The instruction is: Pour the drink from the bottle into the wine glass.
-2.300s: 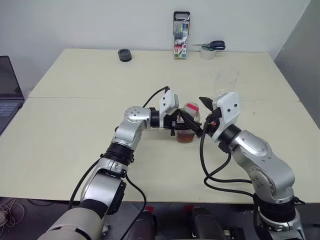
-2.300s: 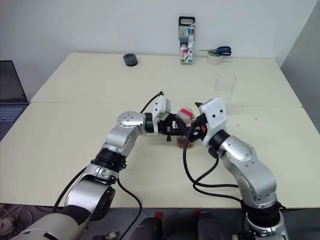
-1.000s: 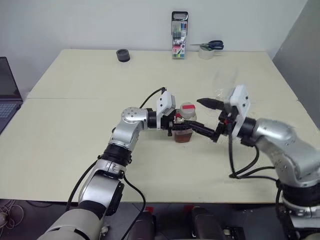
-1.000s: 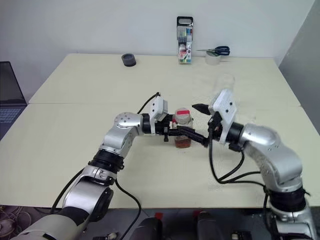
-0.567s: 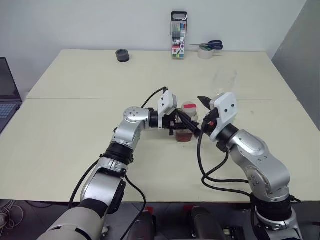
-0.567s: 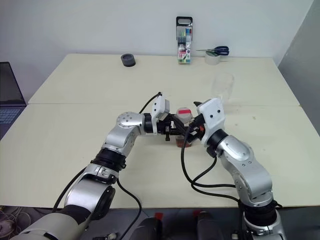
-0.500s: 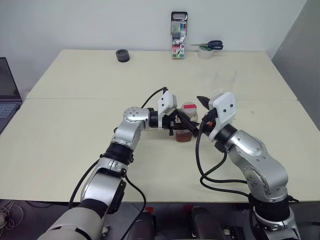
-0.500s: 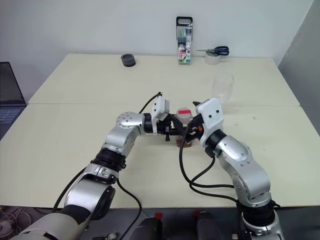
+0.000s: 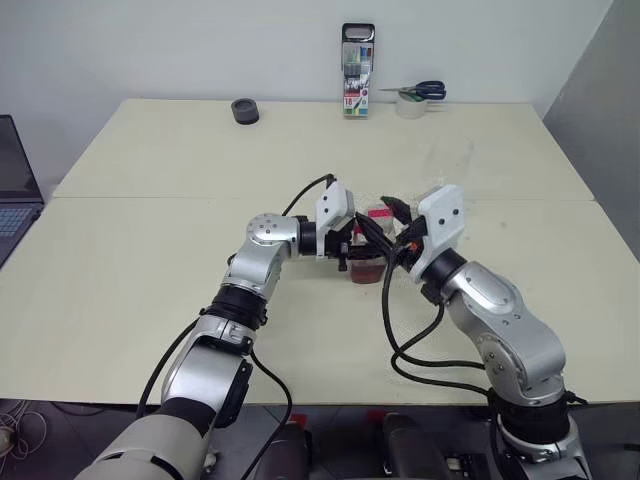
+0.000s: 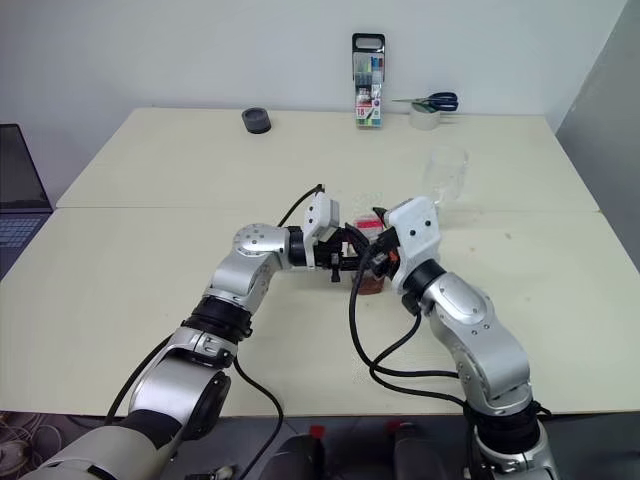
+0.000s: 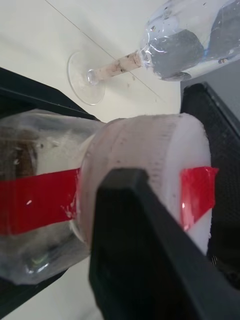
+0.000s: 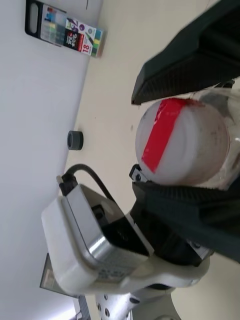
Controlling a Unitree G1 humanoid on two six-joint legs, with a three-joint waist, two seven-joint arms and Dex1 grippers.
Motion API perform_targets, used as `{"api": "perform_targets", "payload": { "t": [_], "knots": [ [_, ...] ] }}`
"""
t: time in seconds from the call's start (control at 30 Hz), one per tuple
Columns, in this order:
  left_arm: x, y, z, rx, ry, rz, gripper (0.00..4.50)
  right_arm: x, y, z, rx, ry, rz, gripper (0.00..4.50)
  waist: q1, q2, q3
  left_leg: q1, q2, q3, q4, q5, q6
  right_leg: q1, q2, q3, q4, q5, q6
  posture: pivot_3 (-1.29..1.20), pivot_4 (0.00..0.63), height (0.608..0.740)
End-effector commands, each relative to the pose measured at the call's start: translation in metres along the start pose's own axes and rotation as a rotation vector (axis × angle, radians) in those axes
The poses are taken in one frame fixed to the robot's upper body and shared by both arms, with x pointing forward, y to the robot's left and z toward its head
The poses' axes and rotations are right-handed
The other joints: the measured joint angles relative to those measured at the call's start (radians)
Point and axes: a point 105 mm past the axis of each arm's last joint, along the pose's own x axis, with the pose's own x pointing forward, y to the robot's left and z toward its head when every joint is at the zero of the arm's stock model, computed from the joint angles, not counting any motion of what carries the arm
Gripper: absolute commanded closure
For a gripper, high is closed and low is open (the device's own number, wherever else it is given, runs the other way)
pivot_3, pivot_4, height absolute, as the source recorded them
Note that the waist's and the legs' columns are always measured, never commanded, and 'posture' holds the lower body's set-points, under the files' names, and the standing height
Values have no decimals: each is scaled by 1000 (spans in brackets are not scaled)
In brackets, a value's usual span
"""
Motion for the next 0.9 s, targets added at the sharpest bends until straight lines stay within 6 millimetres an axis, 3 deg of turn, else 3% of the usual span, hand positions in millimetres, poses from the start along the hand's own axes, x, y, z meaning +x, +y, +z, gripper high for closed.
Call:
{"api": "perform_targets", "payload": {
  "t": [0.03,0.2,0.3,0.43,0.6,0.83,0.9],
  "knots": [
    [0,2,13,56,-26,-3,2734,-2,3,11,-8,-52,21,2656,0,0,0,0,0,0,0,0,0,0,0,0,0,0,0,0,150,740],
    [0,2,14,57,-25,-7,2735,-3,9,7,21,-36,108,2656,0,0,0,0,0,0,0,0,0,0,0,0,0,0,0,0,150,740],
    [1,1,14,58,-27,-15,2736,-12,21,0,39,16,392,2656,1,0,0,0,0,0,0,-1,2,0,0,0,0,0,0,0,150,740],
    [2,0,16,64,-33,-29,2739,-13,1,-2,-32,111,642,2656,-1,0,0,2,0,1,0,-2,4,3,0,0,-1,0,0,0,150,740],
    [3,-2,17,67,-42,-29,2777,-10,-10,3,-32,174,709,2656,-1,0,0,2,1,0,-1,-2,4,2,1,0,-1,0,0,0,150,740],
    [1,-3,15,61,-48,-18,2787,-15,-12,21,-39,85,570,203,-1,0,0,1,0,0,0,-1,3,1,-1,0,-1,0,0,0,150,740],
    [0,-3,14,60,-47,-18,2787,-22,-9,27,-45,75,550,0,0,0,0,1,0,0,0,-2,3,1,-1,0,-1,0,0,0,150,740]
  ]
}}
